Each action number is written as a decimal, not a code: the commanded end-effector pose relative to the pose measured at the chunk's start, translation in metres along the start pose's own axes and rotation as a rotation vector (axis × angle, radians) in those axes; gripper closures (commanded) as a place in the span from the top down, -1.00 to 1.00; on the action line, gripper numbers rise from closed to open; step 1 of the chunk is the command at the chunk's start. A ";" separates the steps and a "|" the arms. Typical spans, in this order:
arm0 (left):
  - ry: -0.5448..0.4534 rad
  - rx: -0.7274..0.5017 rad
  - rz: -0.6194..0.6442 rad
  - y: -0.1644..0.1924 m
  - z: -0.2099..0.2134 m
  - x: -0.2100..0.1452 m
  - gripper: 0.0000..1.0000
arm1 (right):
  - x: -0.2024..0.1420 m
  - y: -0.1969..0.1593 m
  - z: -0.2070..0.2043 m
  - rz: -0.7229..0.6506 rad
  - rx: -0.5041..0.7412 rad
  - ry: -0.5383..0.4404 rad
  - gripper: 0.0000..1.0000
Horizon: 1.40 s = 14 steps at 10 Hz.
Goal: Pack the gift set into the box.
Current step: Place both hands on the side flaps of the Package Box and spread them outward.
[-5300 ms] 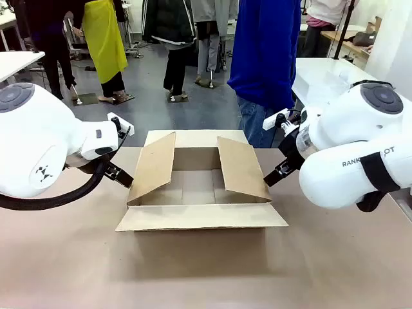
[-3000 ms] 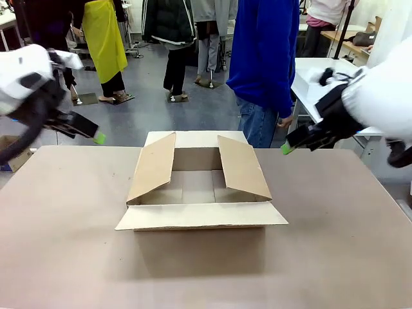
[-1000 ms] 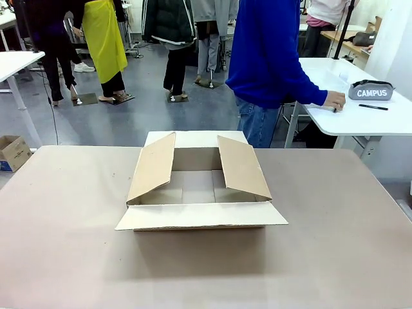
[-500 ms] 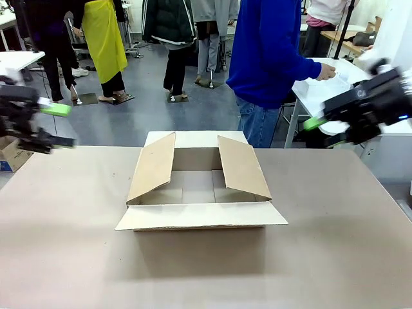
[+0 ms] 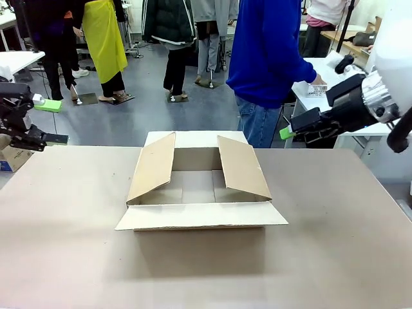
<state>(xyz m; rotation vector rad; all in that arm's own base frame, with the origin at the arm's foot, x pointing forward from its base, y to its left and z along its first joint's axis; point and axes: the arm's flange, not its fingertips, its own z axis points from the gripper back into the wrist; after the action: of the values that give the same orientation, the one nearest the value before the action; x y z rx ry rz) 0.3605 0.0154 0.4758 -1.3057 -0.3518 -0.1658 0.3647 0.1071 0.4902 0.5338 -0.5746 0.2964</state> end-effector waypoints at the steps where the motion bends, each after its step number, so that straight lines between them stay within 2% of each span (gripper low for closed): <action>1: 0.015 -0.006 -0.018 -0.001 -0.004 -0.005 1.00 | 0.002 -0.001 0.006 0.016 -0.018 -0.041 1.00; 2: 0.000 0.000 0.000 0.000 0.000 0.000 1.00 | 0.007 0.018 -0.021 0.105 0.025 -0.016 1.00; 3: 0.019 0.091 -0.025 -0.013 -0.026 0.017 1.00 | 0.008 0.033 -0.049 0.115 0.017 -0.032 1.00; 4: -0.013 0.215 -0.016 -0.027 -0.055 0.033 1.00 | 0.005 0.040 -0.068 0.075 -0.030 -0.079 1.00; 5: 0.054 0.354 0.003 -0.037 -0.086 0.047 1.00 | -0.001 0.045 -0.080 0.052 -0.039 -0.061 1.00; 6: 0.162 0.528 0.055 -0.041 -0.121 0.064 1.00 | -0.011 0.052 -0.087 0.037 -0.052 -0.018 1.00; 7: 0.186 0.656 0.075 -0.046 -0.156 0.079 1.00 | -0.004 0.047 -0.055 0.093 -0.022 -0.032 1.00; 8: 0.195 0.778 0.078 -0.045 -0.196 0.091 1.00 | -0.004 0.047 -0.055 0.093 -0.022 -0.032 1.00; 9: 0.287 0.832 0.066 -0.037 -0.241 0.090 1.00 | -0.004 0.047 -0.055 0.093 -0.022 -0.032 1.00; 10: 0.094 0.638 -0.015 -0.055 -0.181 0.064 1.00 | -0.004 0.047 -0.055 0.093 -0.022 -0.032 1.00; 13: 0.094 0.638 -0.015 -0.055 -0.181 0.064 1.00 | -0.004 0.047 -0.055 0.093 -0.022 -0.032 1.00; 14: 0.107 0.687 0.006 -0.053 -0.202 0.077 1.00 | -0.004 0.047 -0.055 0.093 -0.022 -0.032 1.00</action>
<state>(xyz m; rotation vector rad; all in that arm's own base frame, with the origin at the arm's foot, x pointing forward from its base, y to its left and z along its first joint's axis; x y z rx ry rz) 0.4426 -0.1706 0.5165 -0.6392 -0.2983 -0.0932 0.3652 0.1799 0.4656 0.4950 -0.6409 0.3528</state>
